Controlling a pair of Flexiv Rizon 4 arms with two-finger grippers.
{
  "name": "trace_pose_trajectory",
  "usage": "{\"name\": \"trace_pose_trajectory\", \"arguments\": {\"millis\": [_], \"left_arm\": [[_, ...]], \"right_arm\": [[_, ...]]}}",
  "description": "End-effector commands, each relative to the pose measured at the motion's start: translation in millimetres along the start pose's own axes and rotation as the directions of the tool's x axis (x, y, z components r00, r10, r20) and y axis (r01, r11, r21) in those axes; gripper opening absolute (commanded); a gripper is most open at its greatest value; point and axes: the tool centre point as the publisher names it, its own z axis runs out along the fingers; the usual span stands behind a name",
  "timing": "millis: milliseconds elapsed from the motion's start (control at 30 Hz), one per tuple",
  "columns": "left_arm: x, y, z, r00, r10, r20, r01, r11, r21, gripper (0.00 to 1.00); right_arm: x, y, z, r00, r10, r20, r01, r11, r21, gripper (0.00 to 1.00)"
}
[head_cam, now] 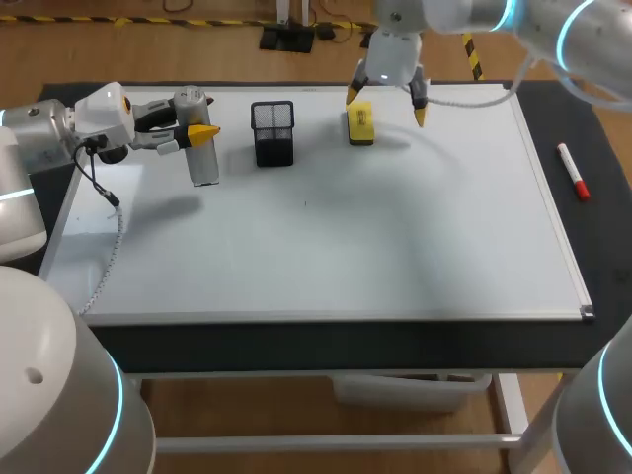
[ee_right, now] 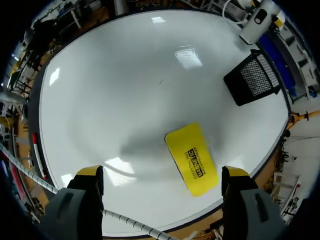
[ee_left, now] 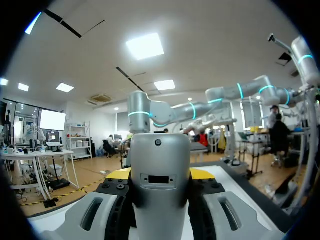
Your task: Pick up the inspection probe, press it on each red-marked spot on the whiteboard one by one, put down the probe, pick up the eraser, and wipe off all the red marks.
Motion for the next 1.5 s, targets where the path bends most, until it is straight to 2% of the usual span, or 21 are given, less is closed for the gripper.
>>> {"name": "trace_pose_trajectory", "arguments": {"millis": [33,267,333,400,667,767,833,900,1133,1500], "left_arm": [[0.1,-0.6,0,1.000,0.001,0.001,-0.001,1.000,0.000,0.00],[0.1,-0.6,0,1.000,0.001,0.001,-0.001,1.000,0.000,0.00],[0.1,-0.6,0,1.000,0.001,0.001,-0.001,1.000,0.000,0.00],[0.1,-0.6,0,1.000,0.001,0.001,-0.001,1.000,0.000,0.00],[0.1,-0.6,0,1.000,0.001,0.001,-0.001,1.000,0.000,0.00],[0.1,-0.6,0,1.000,0.001,0.001,-0.001,1.000,0.000,0.00],[0.1,-0.6,0,1.000,0.001,0.001,-0.001,1.000,0.000,0.00],[0.1,-0.6,0,1.000,0.001,0.001,-0.001,1.000,0.000,0.00],[0.1,-0.6,0,1.000,0.001,0.001,-0.001,1.000,0.000,0.00],[0.1,-0.6,0,1.000,0.001,0.001,-0.001,1.000,0.000,0.00]], "right_arm": [[31,14,-28,0.992,0.070,0.107,-0.075,0.996,0.044,1.00],[42,16,-53,0.956,0.190,0.224,-0.182,0.982,-0.056,1.00],[42,16,-57,0.948,0.233,0.218,-0.217,0.972,-0.094,1.00],[42,18,-63,0.940,0.233,0.248,-0.212,0.971,-0.109,1.00],[42,20,-92,0.914,0.328,0.237,-0.283,0.937,-0.205,1.00],[43,22,-104,0.901,0.336,0.273,-0.283,0.935,-0.215,1.00],[42,22,-111,0.893,0.366,0.261,-0.299,0.917,-0.265,1.00],[42,23,-118,0.882,0.380,0.279,-0.311,0.914,-0.262,1.00],[42,25,-129,0.860,0.425,0.283,-0.331,0.886,-0.326,1.00],[42,25,-131,0.862,0.409,0.299,-0.305,0.890,-0.338,1.00]]}}
